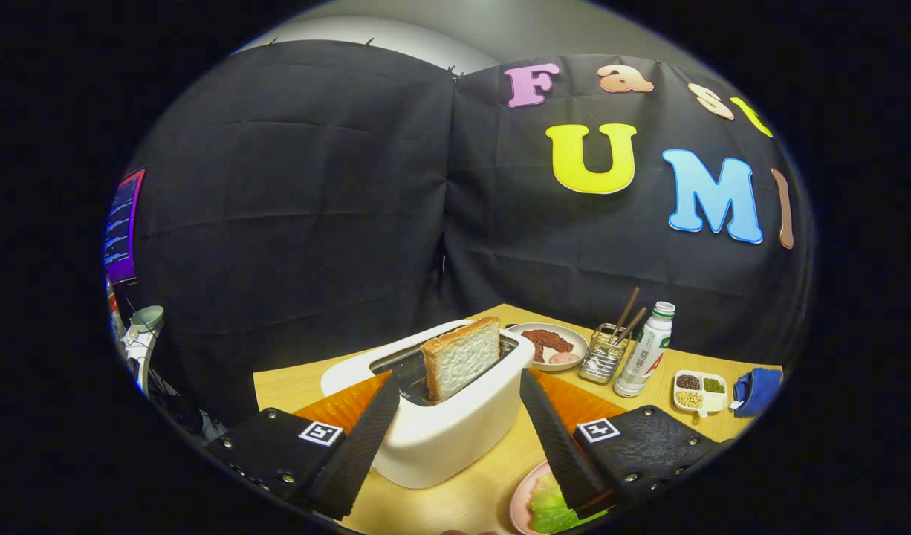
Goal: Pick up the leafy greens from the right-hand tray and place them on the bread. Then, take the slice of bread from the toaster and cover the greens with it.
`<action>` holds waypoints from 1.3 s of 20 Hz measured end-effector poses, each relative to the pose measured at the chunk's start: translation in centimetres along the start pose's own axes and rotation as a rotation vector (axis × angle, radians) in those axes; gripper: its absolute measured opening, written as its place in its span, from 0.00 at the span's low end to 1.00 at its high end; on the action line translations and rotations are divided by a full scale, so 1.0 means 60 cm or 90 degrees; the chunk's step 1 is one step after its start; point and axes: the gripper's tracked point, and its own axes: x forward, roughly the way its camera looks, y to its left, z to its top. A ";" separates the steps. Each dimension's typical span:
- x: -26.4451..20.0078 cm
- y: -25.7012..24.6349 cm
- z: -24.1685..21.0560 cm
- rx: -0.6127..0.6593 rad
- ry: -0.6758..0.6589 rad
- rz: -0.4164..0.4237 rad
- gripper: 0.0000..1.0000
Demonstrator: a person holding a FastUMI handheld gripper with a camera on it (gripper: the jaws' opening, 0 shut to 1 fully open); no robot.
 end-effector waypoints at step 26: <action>0.015 -0.028 0.115 0.126 -0.140 -0.051 0.03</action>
